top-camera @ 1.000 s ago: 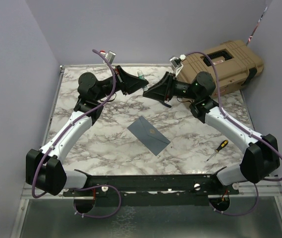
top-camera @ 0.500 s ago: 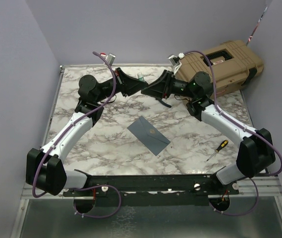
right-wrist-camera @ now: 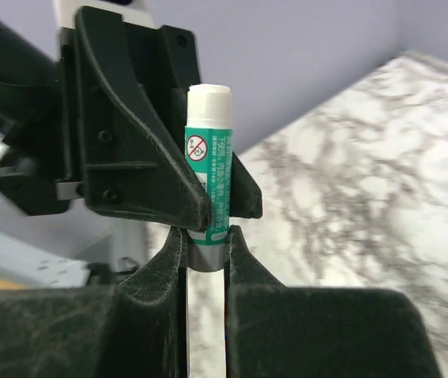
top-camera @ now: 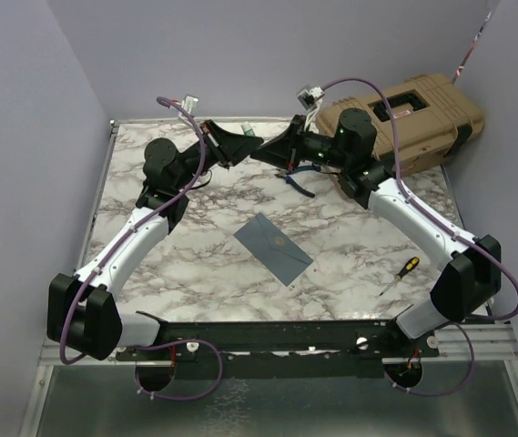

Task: Place the letter into the envelope and seal it

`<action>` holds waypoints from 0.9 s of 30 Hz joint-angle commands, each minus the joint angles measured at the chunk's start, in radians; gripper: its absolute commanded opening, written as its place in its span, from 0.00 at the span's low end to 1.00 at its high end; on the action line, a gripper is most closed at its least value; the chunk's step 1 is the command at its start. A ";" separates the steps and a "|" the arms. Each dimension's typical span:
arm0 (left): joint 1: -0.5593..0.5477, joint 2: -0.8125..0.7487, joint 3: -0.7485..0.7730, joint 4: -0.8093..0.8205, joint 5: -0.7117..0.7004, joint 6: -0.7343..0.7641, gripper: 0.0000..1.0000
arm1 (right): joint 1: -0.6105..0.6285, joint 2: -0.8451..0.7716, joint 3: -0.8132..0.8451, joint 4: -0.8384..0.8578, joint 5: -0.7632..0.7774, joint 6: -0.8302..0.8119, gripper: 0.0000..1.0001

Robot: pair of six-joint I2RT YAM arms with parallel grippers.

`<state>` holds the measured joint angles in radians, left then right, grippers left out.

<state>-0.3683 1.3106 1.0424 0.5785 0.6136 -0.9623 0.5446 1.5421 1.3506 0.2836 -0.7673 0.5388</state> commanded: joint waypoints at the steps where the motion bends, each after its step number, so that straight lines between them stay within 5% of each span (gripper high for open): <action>1: -0.007 -0.029 -0.013 -0.113 -0.204 0.015 0.00 | 0.081 0.037 0.066 -0.340 0.399 -0.435 0.00; 9: -0.009 -0.036 0.008 -0.222 -0.374 0.046 0.00 | 0.272 0.099 0.046 -0.221 1.114 -0.763 0.00; 15: -0.011 -0.036 -0.002 -0.259 -0.439 0.041 0.00 | 0.335 0.220 0.102 -0.118 1.492 -0.863 0.00; 19: -0.011 -0.038 -0.007 -0.284 -0.473 0.029 0.00 | 0.335 0.190 0.101 -0.154 1.426 -0.800 0.06; 21: -0.011 -0.032 -0.003 -0.302 -0.479 0.027 0.00 | 0.332 0.167 0.108 -0.229 1.263 -0.765 0.45; 22: -0.011 -0.030 -0.002 -0.302 -0.476 0.030 0.00 | 0.329 0.152 0.117 -0.287 1.186 -0.729 0.56; 24: -0.011 -0.029 -0.003 -0.303 -0.459 0.054 0.00 | 0.303 0.111 0.124 -0.377 1.019 -0.629 0.71; 27: -0.011 -0.039 -0.002 -0.307 -0.409 0.154 0.00 | 0.258 0.034 0.081 -0.419 0.763 -0.547 0.77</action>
<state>-0.3710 1.3090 1.0306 0.2523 0.1574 -0.9108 0.8532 1.6840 1.4525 0.0124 0.3050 -0.1463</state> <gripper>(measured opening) 0.233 0.749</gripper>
